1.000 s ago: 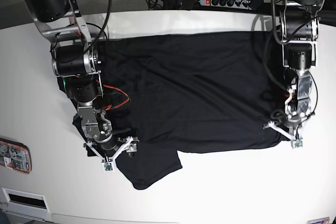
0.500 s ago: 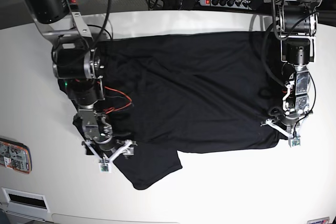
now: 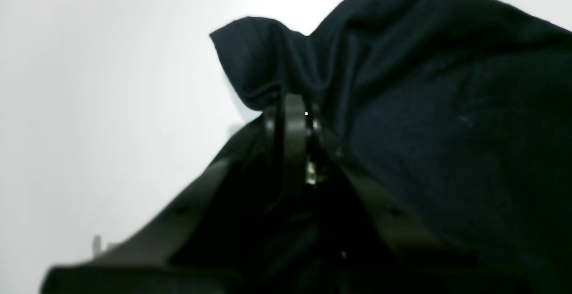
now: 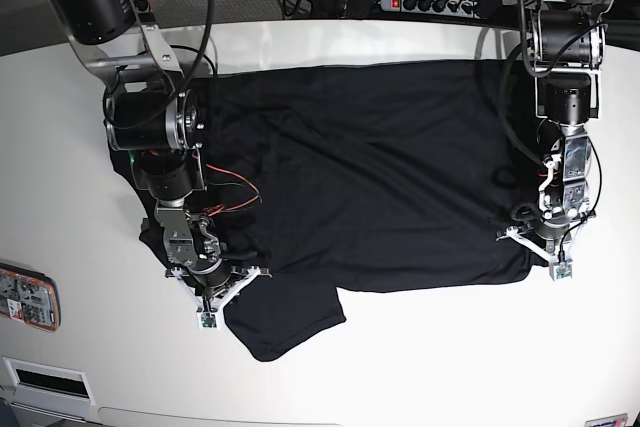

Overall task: Fold the T-shirt properly
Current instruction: 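Hold the hem with both grippers and lift it slightly, then fold the hem over toward the collar with both grippers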

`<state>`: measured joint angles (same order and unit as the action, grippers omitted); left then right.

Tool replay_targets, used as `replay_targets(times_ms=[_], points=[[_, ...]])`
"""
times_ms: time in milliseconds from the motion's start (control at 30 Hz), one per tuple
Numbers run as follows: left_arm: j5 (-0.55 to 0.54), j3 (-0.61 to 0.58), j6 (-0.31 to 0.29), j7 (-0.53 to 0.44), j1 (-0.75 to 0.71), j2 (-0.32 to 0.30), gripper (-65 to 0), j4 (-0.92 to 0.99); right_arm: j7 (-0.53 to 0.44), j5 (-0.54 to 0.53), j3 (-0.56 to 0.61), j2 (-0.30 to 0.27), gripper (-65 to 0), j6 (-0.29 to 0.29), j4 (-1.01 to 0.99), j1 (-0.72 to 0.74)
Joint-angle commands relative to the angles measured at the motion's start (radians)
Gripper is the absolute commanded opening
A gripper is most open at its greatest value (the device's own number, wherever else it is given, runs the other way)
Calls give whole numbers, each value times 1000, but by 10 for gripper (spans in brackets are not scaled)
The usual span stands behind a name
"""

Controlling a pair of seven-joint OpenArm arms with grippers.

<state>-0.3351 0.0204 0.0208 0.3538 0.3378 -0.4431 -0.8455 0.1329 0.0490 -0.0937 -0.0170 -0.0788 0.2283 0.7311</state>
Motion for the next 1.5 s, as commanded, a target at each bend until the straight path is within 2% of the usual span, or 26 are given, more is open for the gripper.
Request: replay_targets(times_ms=[0,133,400,533,733,867,1167,1300,1367,1467], points=[[-5,-4,-12,47,5,-3,-650,-4,53,-1,-8,5,-650,-11,1,12],[0,-4,-12,47,11,-3,-650,-4,57,-5,-11,5,-650,-8,55,12],[3,-6,-12,52,86,-9,-650,-5,225,-4,-11,1,-650,-8,371,11],[1,-7,-12,52,82,-6,-650,-5,288,-2,-11,-18,-650,-8,445,2],[1,-1,-11,52,17,-9,-650,-131,293,-2,-7,-44,-650,-8,510,-86],[4,-3,-11,54,67,-47,-650,-130,296,-1,-7,-45,-650,-8,509,-83],[-3,-1,-9,55,77,-69,-650,-136,301,1,-7,-50,-650,-8,520,-87],[-5,-1,-9,54,14,-67,-650,-192,299,1,-10,-79,-650,-8,570,-107],[-5,2,-9,54,-56,-69,-650,-269,301,1,-11,-91,-650,-8,653,-167],[-3,68,-9,54,-158,-64,-650,-413,301,1,-11,-108,-650,-8,785,-256]])
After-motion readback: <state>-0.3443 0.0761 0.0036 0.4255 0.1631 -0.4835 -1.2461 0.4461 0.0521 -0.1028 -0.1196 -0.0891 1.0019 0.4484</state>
